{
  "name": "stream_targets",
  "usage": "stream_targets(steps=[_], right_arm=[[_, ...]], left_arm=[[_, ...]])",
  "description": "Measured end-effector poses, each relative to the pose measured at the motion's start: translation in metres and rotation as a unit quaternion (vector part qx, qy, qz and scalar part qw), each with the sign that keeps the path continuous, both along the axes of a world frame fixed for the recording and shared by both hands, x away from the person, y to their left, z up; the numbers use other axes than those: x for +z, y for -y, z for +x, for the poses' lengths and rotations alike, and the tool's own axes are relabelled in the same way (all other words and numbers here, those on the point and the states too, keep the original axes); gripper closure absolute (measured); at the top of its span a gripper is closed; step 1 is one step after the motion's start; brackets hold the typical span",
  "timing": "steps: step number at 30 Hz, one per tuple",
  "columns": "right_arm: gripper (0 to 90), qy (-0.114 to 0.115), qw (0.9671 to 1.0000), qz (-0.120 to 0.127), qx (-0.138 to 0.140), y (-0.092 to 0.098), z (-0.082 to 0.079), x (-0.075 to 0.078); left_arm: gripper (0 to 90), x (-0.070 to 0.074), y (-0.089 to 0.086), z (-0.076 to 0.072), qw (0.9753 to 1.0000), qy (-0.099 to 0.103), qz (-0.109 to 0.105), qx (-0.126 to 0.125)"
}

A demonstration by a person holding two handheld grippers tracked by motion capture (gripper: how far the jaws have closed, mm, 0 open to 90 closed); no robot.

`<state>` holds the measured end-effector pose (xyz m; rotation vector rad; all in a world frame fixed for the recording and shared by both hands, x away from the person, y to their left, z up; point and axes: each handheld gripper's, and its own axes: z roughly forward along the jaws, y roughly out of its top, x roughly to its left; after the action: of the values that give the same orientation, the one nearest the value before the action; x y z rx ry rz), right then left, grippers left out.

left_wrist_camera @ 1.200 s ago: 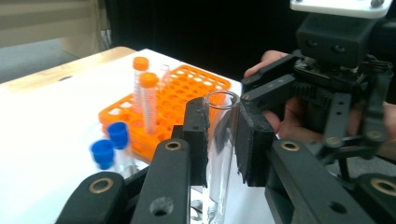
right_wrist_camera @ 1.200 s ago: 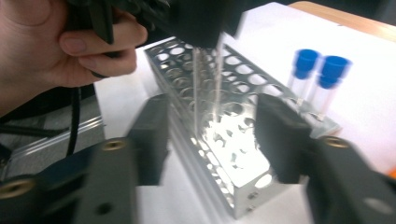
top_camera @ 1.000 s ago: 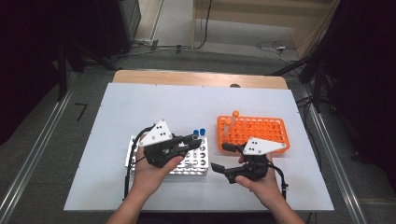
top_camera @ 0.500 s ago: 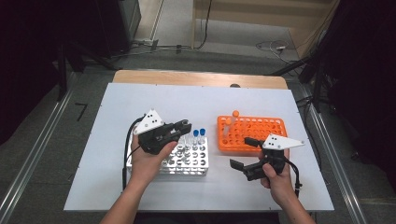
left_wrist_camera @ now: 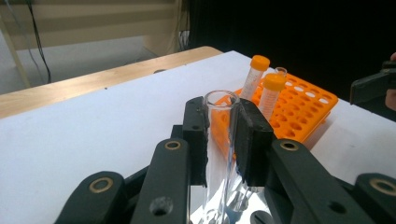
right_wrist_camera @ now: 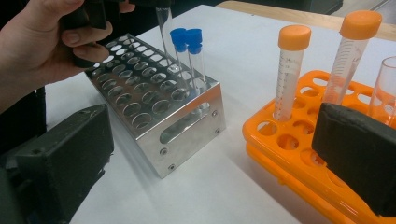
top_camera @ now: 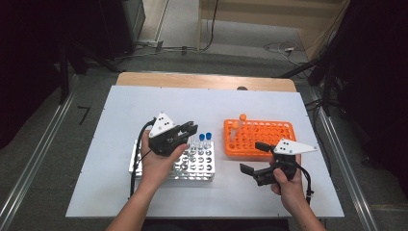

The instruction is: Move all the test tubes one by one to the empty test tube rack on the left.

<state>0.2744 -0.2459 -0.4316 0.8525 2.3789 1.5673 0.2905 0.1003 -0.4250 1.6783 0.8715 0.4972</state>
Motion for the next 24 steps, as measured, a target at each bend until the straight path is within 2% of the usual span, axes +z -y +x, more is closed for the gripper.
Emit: stream_targets(steps=[11, 15, 19, 24], right_arm=[[0.0, 0.0, 1.0, 0.0, -0.007, 0.003, 0.002, -0.001], [0.0, -0.005, 0.9999, -0.002, -0.011, 0.002, 0.005, -0.003], [0.0, -0.003, 0.9999, -0.005, -0.014, 0.001, 0.008, -0.003], [0.0, -0.006, 0.9996, -0.004, -0.029, 0.005, 0.014, -0.005]], left_arm=[[76.3, -0.006, 0.005, 0.0, 0.9993, -0.025, 0.025, -0.01], [76.1, -0.008, 0.008, -0.002, 0.9984, -0.036, 0.041, -0.01], [75.7, -0.009, 0.005, -0.003, 0.9975, -0.054, 0.045, -0.008], [74.3, -0.011, 0.006, -0.005, 0.9965, -0.061, 0.055, -0.015]])
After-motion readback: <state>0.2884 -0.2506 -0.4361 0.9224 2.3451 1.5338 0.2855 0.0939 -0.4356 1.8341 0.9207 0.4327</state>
